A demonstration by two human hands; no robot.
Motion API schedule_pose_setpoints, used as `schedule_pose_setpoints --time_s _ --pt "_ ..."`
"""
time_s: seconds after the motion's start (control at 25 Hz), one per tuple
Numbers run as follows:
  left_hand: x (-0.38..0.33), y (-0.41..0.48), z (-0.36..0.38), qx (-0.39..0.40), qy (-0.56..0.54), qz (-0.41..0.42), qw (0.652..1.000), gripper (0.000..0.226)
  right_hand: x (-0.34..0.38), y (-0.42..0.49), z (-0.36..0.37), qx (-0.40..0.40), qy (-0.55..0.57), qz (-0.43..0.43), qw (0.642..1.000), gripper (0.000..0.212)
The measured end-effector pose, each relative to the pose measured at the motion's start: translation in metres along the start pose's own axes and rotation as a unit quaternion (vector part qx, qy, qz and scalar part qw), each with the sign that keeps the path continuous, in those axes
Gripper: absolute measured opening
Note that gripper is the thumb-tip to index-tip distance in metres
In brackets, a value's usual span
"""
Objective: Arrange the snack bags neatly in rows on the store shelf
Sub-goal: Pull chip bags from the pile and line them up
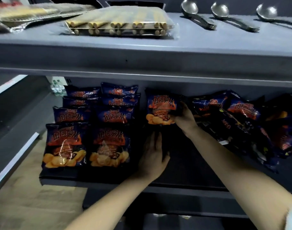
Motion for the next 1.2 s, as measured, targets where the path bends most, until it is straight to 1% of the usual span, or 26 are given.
schedule_pose_setpoints --time_s 0.08,0.16,0.24,0.28,0.36,0.44,0.48,0.56,0.64,0.68,0.76,0.84,0.96,1.04,1.12,1.2 --pt "0.000 0.000 0.010 0.031 0.051 0.033 0.998 0.076 -0.011 0.011 0.017 0.002 -0.019 0.017 1.000 0.062" --pt "0.003 0.001 0.016 0.056 0.056 0.025 0.997 0.079 -0.027 0.019 0.029 -0.005 -0.025 0.036 0.999 0.061" --pt "0.004 0.001 0.019 0.074 0.053 0.018 0.996 0.081 -0.031 0.020 0.035 -0.024 -0.044 0.043 0.998 0.064" --pt "0.004 0.001 0.020 0.086 0.056 0.014 0.995 0.080 -0.028 0.020 0.035 -0.033 -0.068 0.038 0.996 0.065" --pt "0.007 0.000 0.022 0.107 0.071 0.010 0.992 0.071 -0.025 0.020 0.033 -0.054 -0.117 0.050 0.990 0.066" --pt "0.006 -0.001 0.023 0.115 0.076 0.014 0.990 0.065 -0.024 0.017 0.029 -0.076 -0.138 0.064 0.985 0.063" --pt "0.006 -0.002 0.023 0.113 0.075 0.016 0.991 0.065 -0.019 0.013 0.026 -0.087 -0.138 0.053 0.985 0.061" --pt "0.005 -0.002 0.023 0.109 0.071 0.018 0.991 0.070 -0.009 0.004 0.023 -0.102 -0.137 -0.001 0.985 0.055" --pt "0.005 -0.001 0.021 0.098 0.066 0.023 0.993 0.080 0.000 -0.007 0.019 -0.103 -0.139 -0.057 0.983 0.054" --pt "0.006 0.000 0.020 0.088 0.062 0.027 0.994 0.081 0.005 -0.012 0.015 -0.102 -0.143 -0.083 0.981 0.057" --pt "0.003 0.005 0.014 0.047 0.041 0.040 0.997 0.074 0.017 -0.027 -0.002 -0.104 -0.161 -0.133 0.972 0.064" --pt "-0.014 0.013 0.008 0.004 0.013 0.073 0.997 0.065 0.034 -0.049 -0.028 -0.125 -0.182 -0.198 0.955 0.061" --pt "-0.064 0.032 0.001 -0.040 -0.051 0.131 0.989 0.064 0.052 -0.083 -0.074 -0.165 -0.206 -0.306 0.915 0.049" --pt "-0.112 0.043 -0.005 -0.057 -0.101 0.173 0.978 0.064 0.050 -0.100 -0.117 -0.205 -0.216 -0.318 0.900 0.040" --pt "-0.159 0.046 -0.008 -0.077 -0.129 0.232 0.961 0.061 0.040 -0.111 -0.163 -0.245 -0.219 -0.292 0.898 0.035" --pt "-0.201 0.046 -0.005 -0.085 -0.132 0.292 0.944 0.059 0.024 -0.122 -0.202 -0.269 -0.238 -0.252 0.899 0.036"
Point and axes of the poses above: each hand's wrist, its own y-axis towards the middle knuckle, its own z-axis out of the palm, x = y × z, the point moved 8 cm from there along y, towards the middle knuckle, and after that the axes turned 7 degrees about -x, right-handed, at the moved point
